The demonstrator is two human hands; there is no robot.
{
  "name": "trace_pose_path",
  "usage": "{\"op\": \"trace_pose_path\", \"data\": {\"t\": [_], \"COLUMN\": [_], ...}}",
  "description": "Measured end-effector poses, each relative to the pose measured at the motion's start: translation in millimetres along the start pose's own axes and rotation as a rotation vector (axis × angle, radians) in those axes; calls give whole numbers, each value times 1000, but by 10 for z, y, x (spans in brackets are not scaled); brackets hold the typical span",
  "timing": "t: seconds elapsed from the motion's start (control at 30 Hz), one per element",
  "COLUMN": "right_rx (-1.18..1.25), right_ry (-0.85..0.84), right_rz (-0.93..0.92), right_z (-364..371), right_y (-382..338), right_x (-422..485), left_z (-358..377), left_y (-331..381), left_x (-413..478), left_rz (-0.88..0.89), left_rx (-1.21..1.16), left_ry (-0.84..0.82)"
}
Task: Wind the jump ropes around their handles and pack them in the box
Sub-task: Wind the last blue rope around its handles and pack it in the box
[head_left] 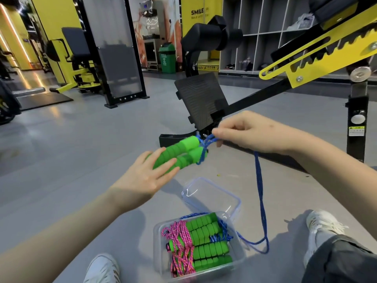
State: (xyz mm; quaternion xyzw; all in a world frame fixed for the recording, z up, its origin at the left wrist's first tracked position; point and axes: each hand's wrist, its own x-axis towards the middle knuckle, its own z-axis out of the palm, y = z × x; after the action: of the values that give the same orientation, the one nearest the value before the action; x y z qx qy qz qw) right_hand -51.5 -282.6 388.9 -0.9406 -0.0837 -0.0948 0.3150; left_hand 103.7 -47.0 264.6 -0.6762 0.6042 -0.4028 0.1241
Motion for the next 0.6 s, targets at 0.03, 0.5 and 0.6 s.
{"op": "trace_pose_path", "data": {"t": [0.03,0.5,0.6], "right_rx": [-9,291,487], "right_ry": [53,111,109], "right_rz": [-15,142,192], "right_z": [-40,-48,18], "right_y": [30,635,806], "right_x": [9,3,44], "left_z": [-31,-537,-699], "left_y": [62,686,698], "left_x": [24,314,401], "left_rz": [51,300,185], "left_rx": [-11,-245,-349], "left_ry": [12,248,345]}}
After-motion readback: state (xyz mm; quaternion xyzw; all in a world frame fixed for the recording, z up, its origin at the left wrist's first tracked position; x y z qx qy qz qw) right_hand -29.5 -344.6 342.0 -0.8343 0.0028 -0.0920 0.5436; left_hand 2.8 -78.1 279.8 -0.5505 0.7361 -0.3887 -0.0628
